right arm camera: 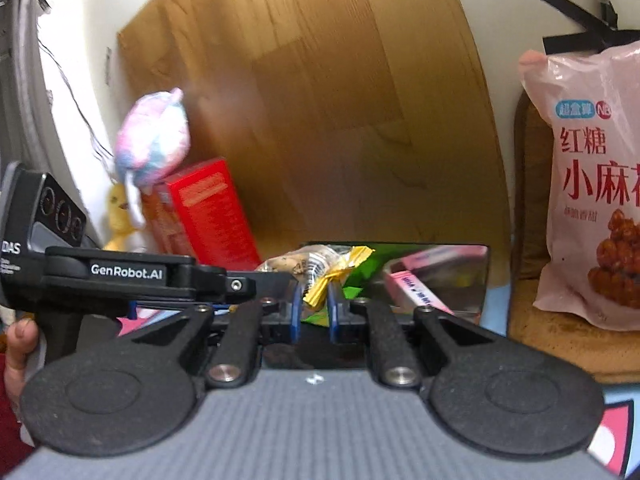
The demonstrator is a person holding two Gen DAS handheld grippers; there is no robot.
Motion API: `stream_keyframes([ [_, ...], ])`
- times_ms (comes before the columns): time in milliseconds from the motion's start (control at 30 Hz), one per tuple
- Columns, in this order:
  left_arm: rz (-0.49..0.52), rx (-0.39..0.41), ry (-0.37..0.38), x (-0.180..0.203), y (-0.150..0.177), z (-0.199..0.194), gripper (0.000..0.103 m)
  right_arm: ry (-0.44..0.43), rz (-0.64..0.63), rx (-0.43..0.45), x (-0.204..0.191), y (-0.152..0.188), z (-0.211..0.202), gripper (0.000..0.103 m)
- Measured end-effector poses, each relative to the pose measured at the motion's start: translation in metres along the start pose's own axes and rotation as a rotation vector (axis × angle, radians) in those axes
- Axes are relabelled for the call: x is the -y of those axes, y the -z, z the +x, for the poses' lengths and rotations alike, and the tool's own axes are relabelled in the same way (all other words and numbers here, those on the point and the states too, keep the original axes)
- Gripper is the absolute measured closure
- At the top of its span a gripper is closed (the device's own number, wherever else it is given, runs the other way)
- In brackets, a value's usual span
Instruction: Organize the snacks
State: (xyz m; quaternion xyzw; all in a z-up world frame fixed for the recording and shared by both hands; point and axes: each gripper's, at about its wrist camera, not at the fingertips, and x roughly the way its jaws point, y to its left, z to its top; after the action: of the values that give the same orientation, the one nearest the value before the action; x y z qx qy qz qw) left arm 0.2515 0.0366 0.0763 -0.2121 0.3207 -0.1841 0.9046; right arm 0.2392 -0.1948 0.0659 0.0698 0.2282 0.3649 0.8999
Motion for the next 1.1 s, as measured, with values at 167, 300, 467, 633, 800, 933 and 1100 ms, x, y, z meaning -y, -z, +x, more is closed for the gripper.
stream_keyframes([
  [167,-0.033,0.029,-0.050,-0.010,-0.003,0.004,0.050,0.069,-0.018,-0.008,0.003,0.002,0.019,0.075],
  [300,-0.050,0.063,-0.017,-0.014,0.001,-0.017,0.050,0.090,-0.005,0.047,0.006,0.004,0.002,0.063],
  [467,-0.020,0.033,0.018,-0.003,0.033,-0.038,0.050,0.084,0.040,0.090,0.009,0.022,-0.038,0.062],
  [633,0.001,-0.038,0.070,0.011,0.076,-0.044,0.047,0.051,0.120,0.086,0.009,0.063,-0.076,0.060],
  [800,0.049,-0.103,0.084,0.024,0.116,-0.049,0.047,0.030,0.182,0.044,0.007,0.101,-0.100,0.056],
  [933,0.040,-0.147,0.068,0.026,0.134,-0.044,0.047,0.001,0.205,-0.040,0.002,0.120,-0.103,0.053],
  [1100,0.042,-0.166,0.070,0.031,0.142,-0.045,0.050,-0.035,0.182,-0.087,-0.015,0.134,-0.103,0.053],
])
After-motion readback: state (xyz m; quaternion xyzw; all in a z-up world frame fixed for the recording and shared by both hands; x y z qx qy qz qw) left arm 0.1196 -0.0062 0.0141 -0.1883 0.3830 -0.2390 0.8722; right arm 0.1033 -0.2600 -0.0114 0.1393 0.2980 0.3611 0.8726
